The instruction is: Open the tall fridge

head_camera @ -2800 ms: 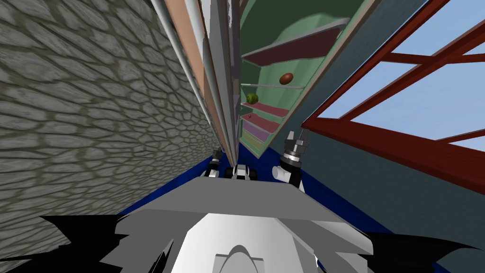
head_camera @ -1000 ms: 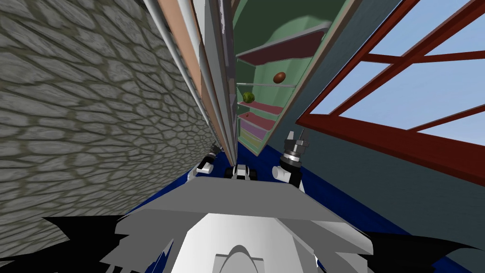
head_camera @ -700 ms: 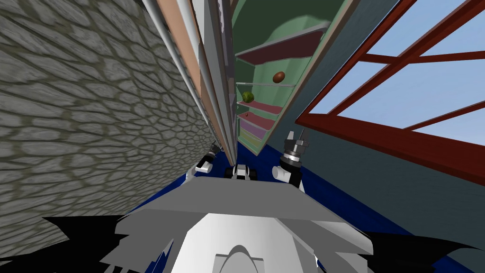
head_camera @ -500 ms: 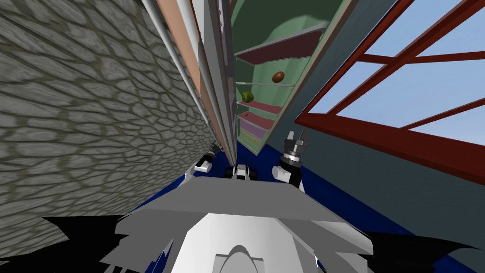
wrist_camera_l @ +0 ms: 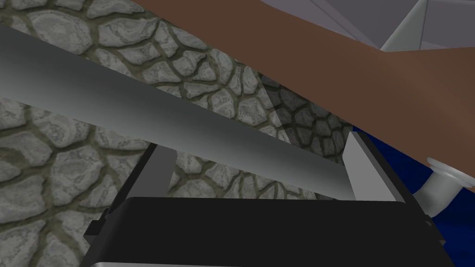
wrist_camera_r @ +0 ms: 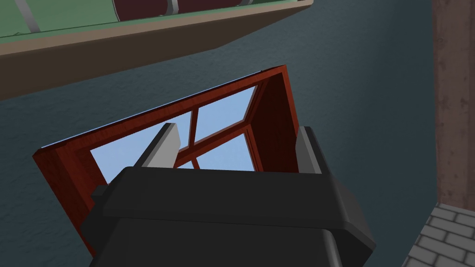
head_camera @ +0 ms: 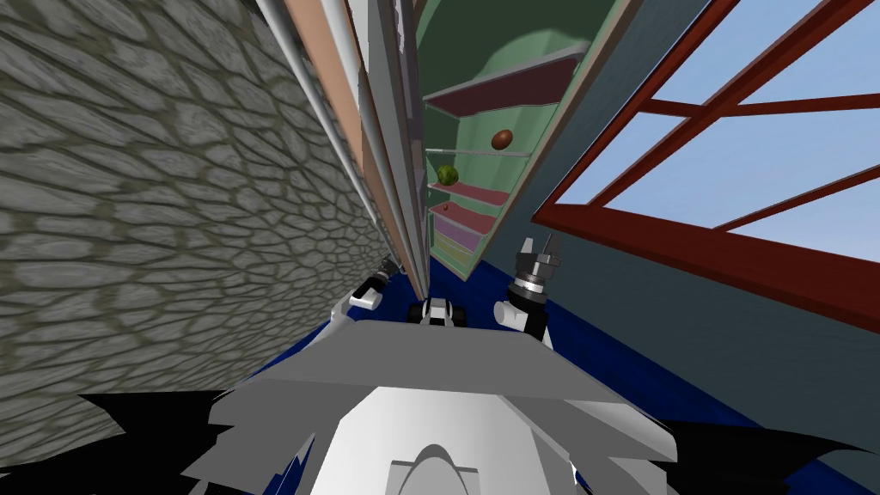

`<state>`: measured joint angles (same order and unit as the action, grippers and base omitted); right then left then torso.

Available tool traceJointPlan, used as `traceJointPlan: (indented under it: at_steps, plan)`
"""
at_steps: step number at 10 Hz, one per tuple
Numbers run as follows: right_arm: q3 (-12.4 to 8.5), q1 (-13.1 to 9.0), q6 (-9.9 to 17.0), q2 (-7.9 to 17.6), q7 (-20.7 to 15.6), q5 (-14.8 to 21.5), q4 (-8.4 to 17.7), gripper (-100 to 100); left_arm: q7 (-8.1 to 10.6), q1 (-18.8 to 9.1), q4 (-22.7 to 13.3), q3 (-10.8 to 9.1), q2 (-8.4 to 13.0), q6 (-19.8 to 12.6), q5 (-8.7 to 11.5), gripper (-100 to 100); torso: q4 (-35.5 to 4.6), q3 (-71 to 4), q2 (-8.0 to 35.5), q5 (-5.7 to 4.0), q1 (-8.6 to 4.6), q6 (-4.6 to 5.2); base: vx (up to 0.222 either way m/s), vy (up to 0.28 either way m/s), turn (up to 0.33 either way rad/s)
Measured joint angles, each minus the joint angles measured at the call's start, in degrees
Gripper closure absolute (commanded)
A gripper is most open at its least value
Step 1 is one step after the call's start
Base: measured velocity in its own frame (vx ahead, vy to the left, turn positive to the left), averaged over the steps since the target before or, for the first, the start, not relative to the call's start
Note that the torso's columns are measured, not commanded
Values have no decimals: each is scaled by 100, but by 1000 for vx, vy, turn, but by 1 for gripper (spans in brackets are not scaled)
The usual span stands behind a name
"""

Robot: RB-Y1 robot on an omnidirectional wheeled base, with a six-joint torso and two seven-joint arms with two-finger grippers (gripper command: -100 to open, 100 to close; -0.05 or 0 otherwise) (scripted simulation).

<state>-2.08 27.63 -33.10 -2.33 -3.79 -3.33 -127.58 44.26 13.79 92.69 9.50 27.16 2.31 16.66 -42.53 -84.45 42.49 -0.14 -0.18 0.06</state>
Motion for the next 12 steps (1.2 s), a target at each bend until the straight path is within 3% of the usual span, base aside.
traceJointPlan:
  at_steps: [7, 11, 12]
  plan:
    - [0, 0, 0, 0, 0, 0, 0, 0, 334, -107, 501, 2, 462, -922, 67, -100, 25, -12, -21, 14, 18, -7, -16, 5, -33]
    - [0, 1, 0, 0, 0, 0, 0, 0, 439, -130, 657, 2, 610, -1260, 84, -100, 25, -13, -23, 14, 17, -6, -7, 2, -14]
    - [0, 1, 0, 0, 0, 0, 0, 0, 439, -130, 657, 2, 610, -1258, 83, 100, 25, -13, -23, 14, 17, -6, 0, 0, 0]
